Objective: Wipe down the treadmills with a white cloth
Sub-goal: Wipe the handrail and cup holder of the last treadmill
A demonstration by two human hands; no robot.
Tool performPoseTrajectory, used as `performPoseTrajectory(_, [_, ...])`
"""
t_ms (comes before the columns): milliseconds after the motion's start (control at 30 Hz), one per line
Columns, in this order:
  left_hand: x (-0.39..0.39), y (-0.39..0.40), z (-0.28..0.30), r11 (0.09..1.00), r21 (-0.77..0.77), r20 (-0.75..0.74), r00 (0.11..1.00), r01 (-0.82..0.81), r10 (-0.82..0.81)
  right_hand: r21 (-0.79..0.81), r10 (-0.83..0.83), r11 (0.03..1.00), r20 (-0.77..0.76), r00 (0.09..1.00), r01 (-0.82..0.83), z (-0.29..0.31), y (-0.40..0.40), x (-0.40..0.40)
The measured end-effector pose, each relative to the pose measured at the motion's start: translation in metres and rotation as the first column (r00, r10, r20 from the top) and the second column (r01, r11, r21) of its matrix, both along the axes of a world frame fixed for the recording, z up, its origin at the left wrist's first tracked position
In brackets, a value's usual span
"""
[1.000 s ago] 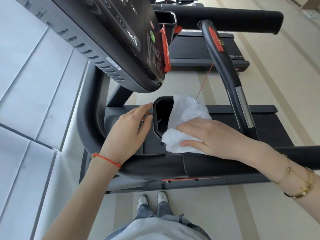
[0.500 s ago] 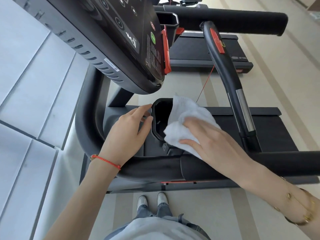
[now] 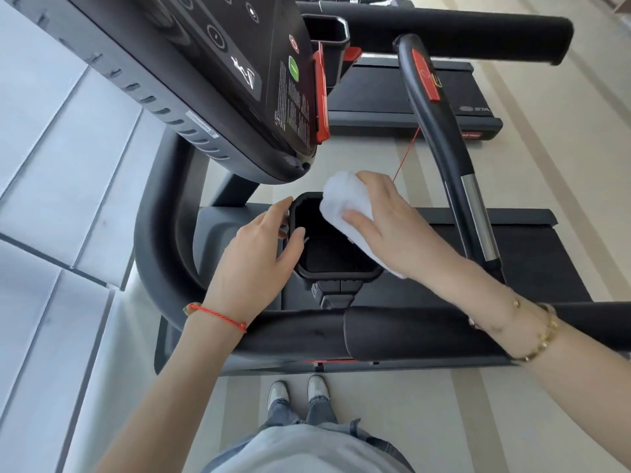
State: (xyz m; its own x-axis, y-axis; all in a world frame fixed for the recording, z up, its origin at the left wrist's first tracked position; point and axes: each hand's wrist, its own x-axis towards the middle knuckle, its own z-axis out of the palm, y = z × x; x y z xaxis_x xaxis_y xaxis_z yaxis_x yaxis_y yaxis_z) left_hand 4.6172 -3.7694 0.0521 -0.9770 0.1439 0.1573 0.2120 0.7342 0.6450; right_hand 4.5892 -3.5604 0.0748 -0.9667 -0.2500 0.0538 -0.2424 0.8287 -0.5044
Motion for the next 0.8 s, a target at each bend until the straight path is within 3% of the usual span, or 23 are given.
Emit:
performPoseTrajectory(200, [0.001,0.001,0.001,1.000,0.012,-0.004,1.000,-0.002,0.002,0.154,0.190,0.968,0.058,0.980,-0.197,0.005,-0.010,-0.039])
performPoseTrajectory(400, [0.000,0.000,0.001,1.000,0.016,0.006,1.000,-0.012,0.012,0.005,0.201,0.979,0.134,0.970,-0.204,0.001,0.017,-0.021])
performPoseTrajectory(500, [0.000,0.000,0.000,0.999,0.026,-0.005,1.000,-0.017,0.017,0.126,0.258,0.953,0.138,0.956,-0.275,0.003,0.000,-0.036])
performPoseTrajectory(633, [0.001,0.001,0.000,0.999,0.026,-0.017,1.000,-0.023,0.024,0.289,0.337,0.902,-0.003,0.941,-0.322,0.004,-0.026,-0.048])
performPoseTrajectory(700, [0.000,0.000,0.000,1.000,0.019,-0.021,0.999,-0.024,0.024,0.263,0.316,0.917,-0.026,0.949,-0.298,0.000,-0.020,-0.045])
performPoseTrajectory(800, [0.001,0.000,0.001,1.000,0.018,-0.010,1.000,-0.004,0.005,0.021,0.197,0.980,0.061,0.979,-0.198,-0.006,0.005,-0.032])
